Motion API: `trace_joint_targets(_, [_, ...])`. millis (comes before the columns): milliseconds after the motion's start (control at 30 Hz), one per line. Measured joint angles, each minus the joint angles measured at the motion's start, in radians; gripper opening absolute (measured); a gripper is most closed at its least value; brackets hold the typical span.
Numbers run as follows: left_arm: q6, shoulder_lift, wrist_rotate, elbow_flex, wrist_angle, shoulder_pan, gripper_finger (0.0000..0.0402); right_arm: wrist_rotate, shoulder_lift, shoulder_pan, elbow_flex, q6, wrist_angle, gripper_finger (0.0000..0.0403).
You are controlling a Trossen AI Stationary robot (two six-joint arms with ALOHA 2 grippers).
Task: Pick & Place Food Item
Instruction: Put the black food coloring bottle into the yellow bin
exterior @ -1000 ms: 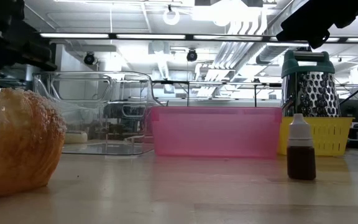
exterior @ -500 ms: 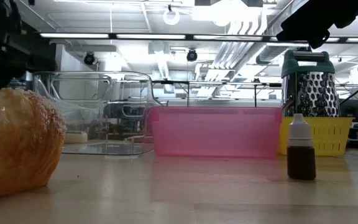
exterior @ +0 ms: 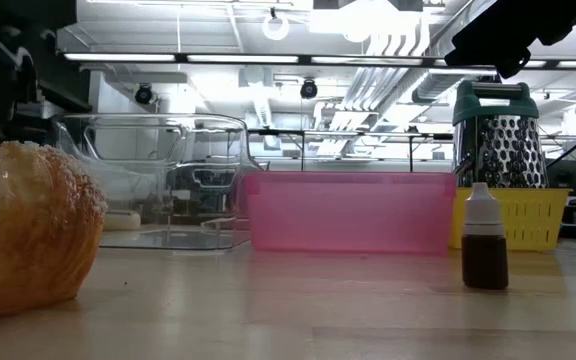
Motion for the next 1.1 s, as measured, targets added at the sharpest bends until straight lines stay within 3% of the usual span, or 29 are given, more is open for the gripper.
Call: trace_joint_targets(1100, [0.015,0.015,-0.083,-0.039,-0.01,-0.001,0.0171,0.0,0.0,0.0,0.0,0.0,0.0,0.0149])
